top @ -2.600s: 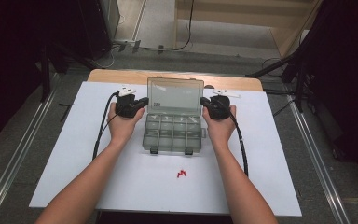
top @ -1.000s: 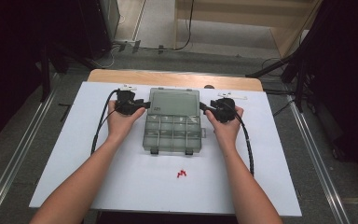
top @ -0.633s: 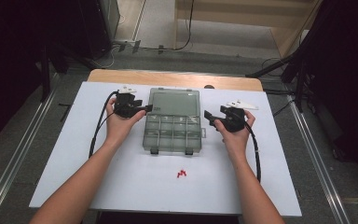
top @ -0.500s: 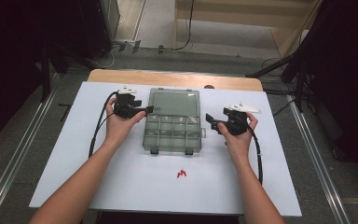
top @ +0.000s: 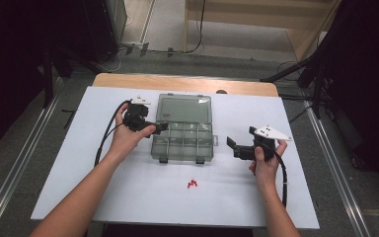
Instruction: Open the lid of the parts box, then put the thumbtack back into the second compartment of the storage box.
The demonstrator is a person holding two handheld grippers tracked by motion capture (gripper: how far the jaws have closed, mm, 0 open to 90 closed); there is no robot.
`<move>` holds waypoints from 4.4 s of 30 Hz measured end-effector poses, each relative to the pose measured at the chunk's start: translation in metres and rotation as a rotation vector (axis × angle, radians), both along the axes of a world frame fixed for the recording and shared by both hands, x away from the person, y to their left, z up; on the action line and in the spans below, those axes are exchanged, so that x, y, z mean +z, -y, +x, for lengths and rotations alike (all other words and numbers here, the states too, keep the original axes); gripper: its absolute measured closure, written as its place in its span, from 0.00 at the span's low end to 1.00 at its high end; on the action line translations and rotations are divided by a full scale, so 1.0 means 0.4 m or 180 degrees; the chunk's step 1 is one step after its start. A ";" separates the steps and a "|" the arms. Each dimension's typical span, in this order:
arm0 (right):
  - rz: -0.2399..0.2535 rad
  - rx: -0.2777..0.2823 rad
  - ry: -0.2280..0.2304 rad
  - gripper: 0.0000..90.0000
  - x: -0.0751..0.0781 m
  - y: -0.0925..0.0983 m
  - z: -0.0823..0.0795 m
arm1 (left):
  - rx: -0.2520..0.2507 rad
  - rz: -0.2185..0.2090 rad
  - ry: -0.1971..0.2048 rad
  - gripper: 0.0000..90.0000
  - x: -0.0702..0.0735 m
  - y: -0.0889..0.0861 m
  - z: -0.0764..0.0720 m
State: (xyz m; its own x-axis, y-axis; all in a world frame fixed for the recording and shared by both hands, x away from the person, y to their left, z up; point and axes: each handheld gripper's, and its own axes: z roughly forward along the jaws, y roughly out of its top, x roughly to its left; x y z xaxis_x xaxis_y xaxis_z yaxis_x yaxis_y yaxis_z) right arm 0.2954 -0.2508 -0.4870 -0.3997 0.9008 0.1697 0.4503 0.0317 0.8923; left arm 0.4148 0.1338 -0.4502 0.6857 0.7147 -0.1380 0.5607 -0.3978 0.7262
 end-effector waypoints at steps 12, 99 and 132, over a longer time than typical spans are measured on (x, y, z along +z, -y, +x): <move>-0.0023 -0.0089 0.0202 0.01 -0.013 0.049 -0.104 | -0.0192 0.0019 0.0087 0.00 0.011 0.015 -0.040; 0.0038 -0.0095 0.0326 0.16 -0.033 0.164 -0.276 | -0.1135 0.0564 -0.0497 0.69 -0.031 0.200 -0.354; 0.0007 -0.0096 0.0319 0.16 -0.037 0.161 -0.274 | -0.1037 0.1043 -0.0565 0.92 -0.086 0.243 -0.380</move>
State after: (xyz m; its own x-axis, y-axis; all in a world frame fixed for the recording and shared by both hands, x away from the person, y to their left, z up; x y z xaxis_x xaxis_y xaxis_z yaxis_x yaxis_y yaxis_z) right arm 0.1857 -0.3153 -0.5019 -0.3874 0.9124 0.1322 0.3595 0.0174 0.9330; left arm 0.2626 0.0365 -0.4844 0.8670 0.4924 -0.0768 0.4730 -0.7645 0.4380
